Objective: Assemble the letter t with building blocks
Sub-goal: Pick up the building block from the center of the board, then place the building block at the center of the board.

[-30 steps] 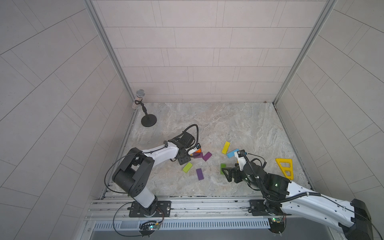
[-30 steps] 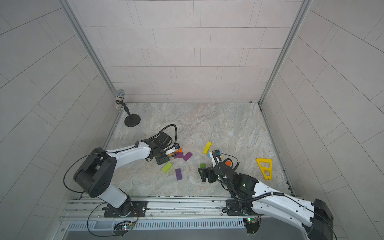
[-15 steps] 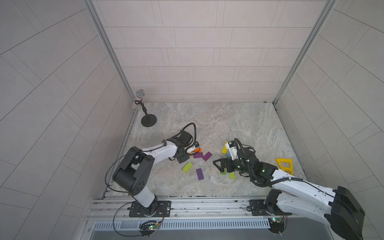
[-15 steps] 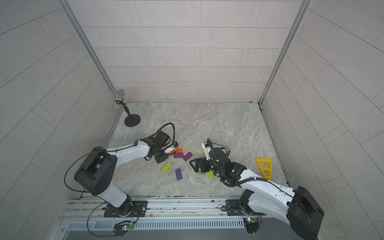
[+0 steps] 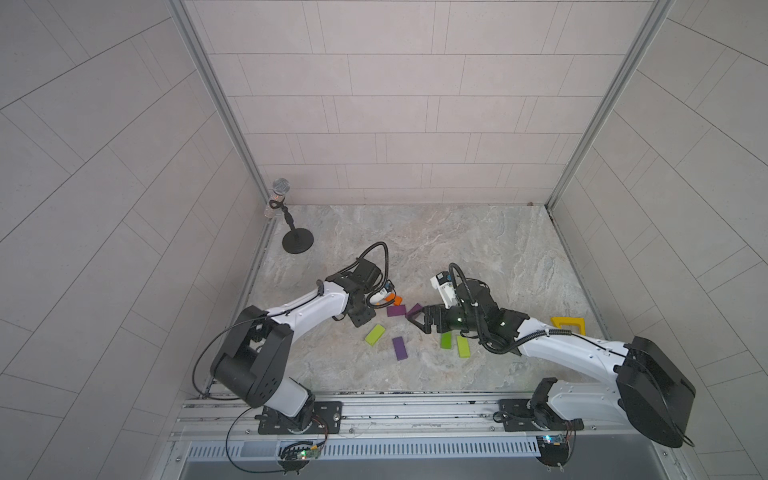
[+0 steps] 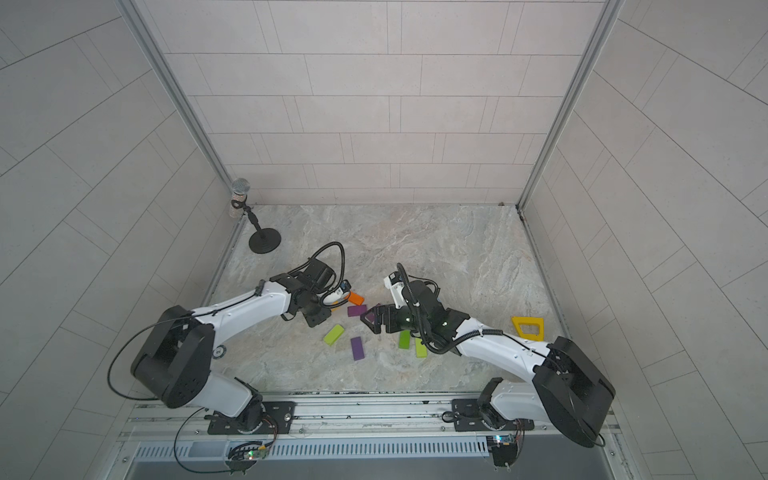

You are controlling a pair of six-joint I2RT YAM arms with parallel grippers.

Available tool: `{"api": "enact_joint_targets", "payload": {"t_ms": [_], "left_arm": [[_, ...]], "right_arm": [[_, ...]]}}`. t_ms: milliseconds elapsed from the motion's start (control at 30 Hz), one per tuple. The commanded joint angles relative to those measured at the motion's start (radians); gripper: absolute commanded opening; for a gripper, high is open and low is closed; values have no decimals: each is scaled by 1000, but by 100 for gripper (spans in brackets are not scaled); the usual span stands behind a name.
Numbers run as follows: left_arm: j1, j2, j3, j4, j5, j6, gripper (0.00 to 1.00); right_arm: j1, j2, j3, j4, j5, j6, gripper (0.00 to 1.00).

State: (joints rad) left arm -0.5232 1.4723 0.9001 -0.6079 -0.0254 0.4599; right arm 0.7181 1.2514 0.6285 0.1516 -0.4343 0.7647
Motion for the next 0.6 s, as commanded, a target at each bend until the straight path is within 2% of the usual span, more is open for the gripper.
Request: {"api": "enact_joint_targets", "payload": {"t_ms": [0, 100, 233, 300, 367, 467, 567], "left_arm": [[3, -57, 60, -74, -67, -101, 19], [6, -18, 137, -82, -116, -250, 16], [9, 121, 283, -88, -173, -489, 12], [9, 192, 341, -57, -180, -607, 4], [9, 238, 359, 18, -154, -689, 3], [9, 288, 347, 148, -177, -859, 0], [12, 366, 385, 172, -203, -958, 0]], "right_arm": [[-81, -11, 36, -16, -41, -3, 99], [-163, -9, 60, -51, -73, -21, 99], [-201, 4, 100, -115, -52, -72, 100], [-209, 20, 108, -118, -35, -89, 100], [-218, 37, 106, -100, -35, -90, 100], [-230, 70, 108, -82, -42, -97, 100], [-234, 107, 113, -67, -60, -103, 100]]}}
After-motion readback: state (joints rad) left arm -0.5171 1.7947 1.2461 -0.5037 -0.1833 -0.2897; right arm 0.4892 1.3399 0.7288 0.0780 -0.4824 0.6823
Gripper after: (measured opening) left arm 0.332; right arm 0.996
